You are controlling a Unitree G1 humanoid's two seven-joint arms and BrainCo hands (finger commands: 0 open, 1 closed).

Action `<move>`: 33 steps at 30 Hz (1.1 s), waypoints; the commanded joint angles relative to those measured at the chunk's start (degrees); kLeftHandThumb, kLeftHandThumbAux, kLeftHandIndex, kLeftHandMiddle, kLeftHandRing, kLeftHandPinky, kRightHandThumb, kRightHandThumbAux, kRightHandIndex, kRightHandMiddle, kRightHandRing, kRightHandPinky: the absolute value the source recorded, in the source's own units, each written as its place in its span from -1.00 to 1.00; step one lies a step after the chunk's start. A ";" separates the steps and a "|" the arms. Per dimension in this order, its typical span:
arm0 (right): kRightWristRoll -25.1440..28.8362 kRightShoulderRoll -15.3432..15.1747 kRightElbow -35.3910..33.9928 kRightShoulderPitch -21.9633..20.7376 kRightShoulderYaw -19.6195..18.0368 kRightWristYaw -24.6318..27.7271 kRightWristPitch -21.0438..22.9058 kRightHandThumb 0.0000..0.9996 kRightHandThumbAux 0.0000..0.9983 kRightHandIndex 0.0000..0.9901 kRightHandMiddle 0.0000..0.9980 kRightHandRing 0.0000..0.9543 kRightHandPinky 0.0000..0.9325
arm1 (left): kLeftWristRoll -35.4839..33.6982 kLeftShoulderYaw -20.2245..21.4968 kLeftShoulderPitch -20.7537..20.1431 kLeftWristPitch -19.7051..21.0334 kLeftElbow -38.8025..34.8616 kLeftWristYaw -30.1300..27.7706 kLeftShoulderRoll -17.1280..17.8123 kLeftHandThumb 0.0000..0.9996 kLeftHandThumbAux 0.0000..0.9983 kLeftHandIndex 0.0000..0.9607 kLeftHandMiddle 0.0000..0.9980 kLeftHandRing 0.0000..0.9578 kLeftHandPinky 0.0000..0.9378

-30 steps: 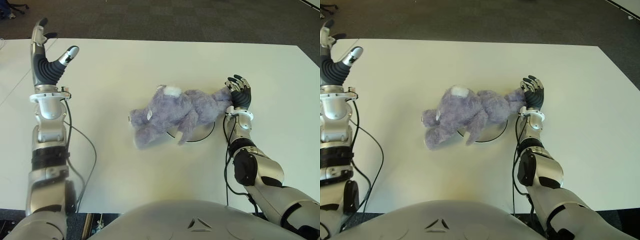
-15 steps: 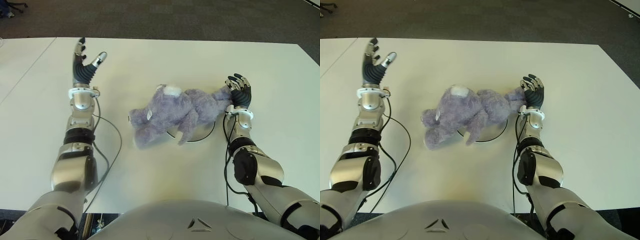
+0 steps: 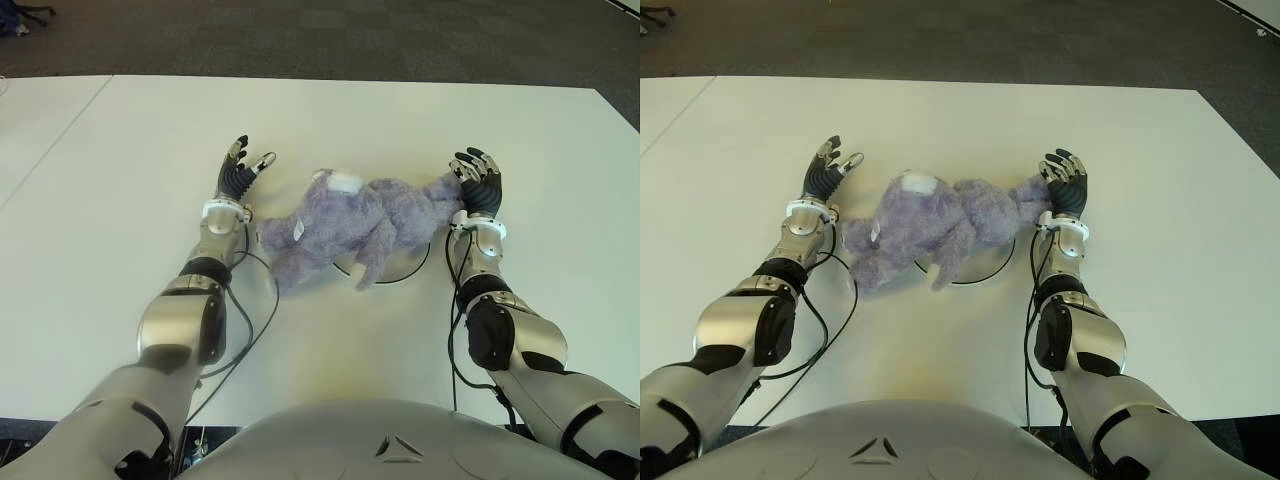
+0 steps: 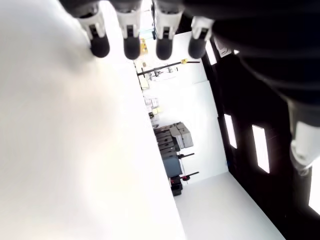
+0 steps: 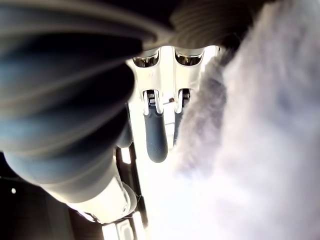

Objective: Put the doll into the plate.

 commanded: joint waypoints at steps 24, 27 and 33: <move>2.04 5.83 7.61 12.55 -2.17 1.39 5.04 -0.21 0.73 -0.44 -0.31 -0.20 -0.12 | -4.21 2.45 14.46 -13.63 5.36 7.32 -9.22 -1.00 -0.07 -1.00 -0.98 -1.00 -1.00; 2.19 5.69 7.60 12.61 -2.41 1.71 5.08 -0.18 0.73 -0.44 -0.30 -0.20 -0.11 | -3.20 1.77 16.49 -16.58 5.23 9.70 -10.35 -1.00 -0.12 -1.00 -0.97 -1.00 -0.98; 1.96 5.17 7.67 12.86 -2.56 2.04 5.48 -0.16 0.73 -0.43 -0.30 -0.20 -0.13 | -3.55 1.95 19.10 -16.26 6.13 11.21 -12.38 -1.00 -0.17 -0.94 -0.92 -0.93 -0.85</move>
